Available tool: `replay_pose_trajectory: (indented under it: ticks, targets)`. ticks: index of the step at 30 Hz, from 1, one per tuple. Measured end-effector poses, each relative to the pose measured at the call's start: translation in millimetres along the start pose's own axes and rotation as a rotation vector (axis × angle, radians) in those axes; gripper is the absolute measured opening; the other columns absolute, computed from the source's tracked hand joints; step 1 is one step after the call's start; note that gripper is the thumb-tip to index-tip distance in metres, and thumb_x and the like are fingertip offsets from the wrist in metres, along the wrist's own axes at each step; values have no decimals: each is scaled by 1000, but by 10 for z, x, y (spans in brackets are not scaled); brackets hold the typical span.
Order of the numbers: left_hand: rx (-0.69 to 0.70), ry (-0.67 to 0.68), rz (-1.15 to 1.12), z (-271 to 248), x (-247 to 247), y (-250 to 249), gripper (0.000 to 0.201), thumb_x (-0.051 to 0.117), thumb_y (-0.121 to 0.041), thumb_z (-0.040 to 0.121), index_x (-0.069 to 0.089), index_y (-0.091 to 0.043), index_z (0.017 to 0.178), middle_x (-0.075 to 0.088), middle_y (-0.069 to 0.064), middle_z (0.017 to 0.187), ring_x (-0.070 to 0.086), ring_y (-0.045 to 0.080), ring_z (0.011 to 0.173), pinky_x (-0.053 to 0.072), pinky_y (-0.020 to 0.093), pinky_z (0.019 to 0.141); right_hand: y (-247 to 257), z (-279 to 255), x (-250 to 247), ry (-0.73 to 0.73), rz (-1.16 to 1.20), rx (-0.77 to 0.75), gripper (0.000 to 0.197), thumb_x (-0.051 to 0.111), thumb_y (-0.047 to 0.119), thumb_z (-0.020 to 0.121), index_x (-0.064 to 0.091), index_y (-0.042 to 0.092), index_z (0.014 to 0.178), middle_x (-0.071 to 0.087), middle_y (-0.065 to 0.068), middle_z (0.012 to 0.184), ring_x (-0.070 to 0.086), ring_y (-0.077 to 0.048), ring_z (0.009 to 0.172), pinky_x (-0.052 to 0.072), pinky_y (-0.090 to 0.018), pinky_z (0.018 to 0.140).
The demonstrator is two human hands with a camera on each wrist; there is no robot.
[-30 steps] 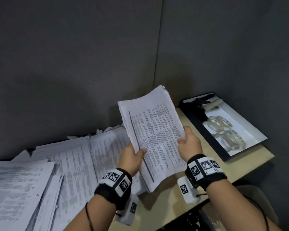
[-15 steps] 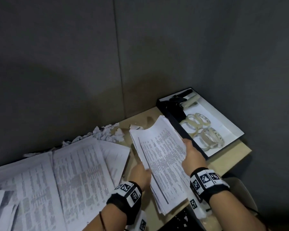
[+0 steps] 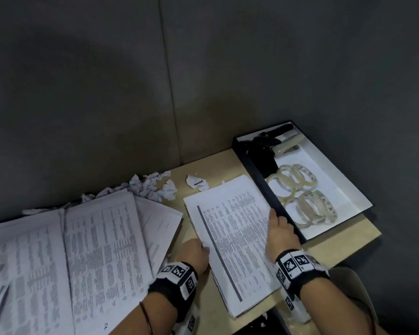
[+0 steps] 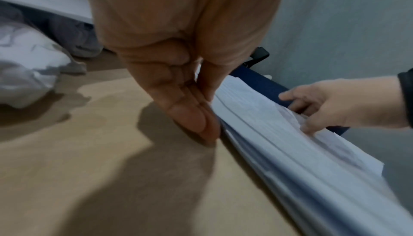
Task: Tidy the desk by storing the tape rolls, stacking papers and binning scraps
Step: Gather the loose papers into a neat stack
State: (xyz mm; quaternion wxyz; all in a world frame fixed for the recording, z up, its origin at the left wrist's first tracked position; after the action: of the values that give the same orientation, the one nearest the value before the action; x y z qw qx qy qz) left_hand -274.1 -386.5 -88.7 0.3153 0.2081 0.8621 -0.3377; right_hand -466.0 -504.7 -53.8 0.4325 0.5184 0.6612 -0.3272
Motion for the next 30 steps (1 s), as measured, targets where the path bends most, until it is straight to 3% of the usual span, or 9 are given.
replay_pose_trajectory:
  ticks: [2,5,9,13,17,21,25,30]
  targets:
    - [-2,3,49,-27,-28,13,30,44,-30,94,64,-7,95,66,10,103,62,25,95,46,26,76,59,-17,70,-48,-95,-87,87,55,7,82,2,15,151,19,-12,149,30,-28,132,36,-38,106]
    - [11,5,59,-111,-91,-10,28,44,-30,93,62,-10,87,66,11,103,61,26,95,46,27,77,208,-46,120,-70,-184,-218,70,52,4,76,30,20,141,37,-6,138,37,-25,125,39,-37,99]
    - [-11,-36,-62,-251,-242,31,27,45,-33,93,49,-14,74,62,10,87,62,28,92,46,29,73,374,-24,20,17,-216,-181,44,47,11,80,45,18,123,47,0,122,47,-20,115,42,-32,91]
    - [-59,-211,-195,-404,-560,312,19,49,-36,88,53,-20,80,62,1,88,61,23,87,46,28,70,593,-22,-79,-41,-84,-214,23,42,15,87,51,23,106,52,0,118,51,-21,105,43,-32,88]
    - [-119,-393,-316,-581,-943,811,20,50,-36,90,58,-19,83,67,3,87,63,22,84,50,29,71,1048,-133,-121,-97,59,-365,35,42,34,95,51,26,129,57,1,125,56,-19,109,46,-30,83]
    - [-189,-535,-423,-835,-1258,1401,18,53,-32,90,56,-18,79,68,4,83,63,22,79,50,29,69,1716,-298,-173,-23,197,-488,24,52,27,90,62,23,111,66,-3,112,63,-22,97,49,-28,76]
    - [-288,-675,-538,-1199,-1483,2016,19,56,-30,88,59,-18,74,68,-1,75,63,18,72,52,30,67,2440,-550,-191,34,276,-601,12,54,28,91,64,25,98,70,-1,98,63,-22,88,50,-28,73]
    - [-411,-872,-666,-1750,-1649,2802,14,59,-23,88,60,-24,75,64,-7,74,60,16,76,42,24,66,3283,-948,-71,166,337,-744,8,57,24,90,63,26,86,68,0,89,61,-19,82,51,-28,75]
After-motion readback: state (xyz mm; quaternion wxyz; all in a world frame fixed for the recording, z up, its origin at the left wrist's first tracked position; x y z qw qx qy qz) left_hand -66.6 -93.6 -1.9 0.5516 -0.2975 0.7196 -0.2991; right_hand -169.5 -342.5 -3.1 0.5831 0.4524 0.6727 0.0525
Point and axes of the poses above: each hand's wrist, its own z-axis towards the middle knuckle, its own x-axis out of the palm, y = z × x, the point moved 5 cm from there along z, towards the middle knuckle
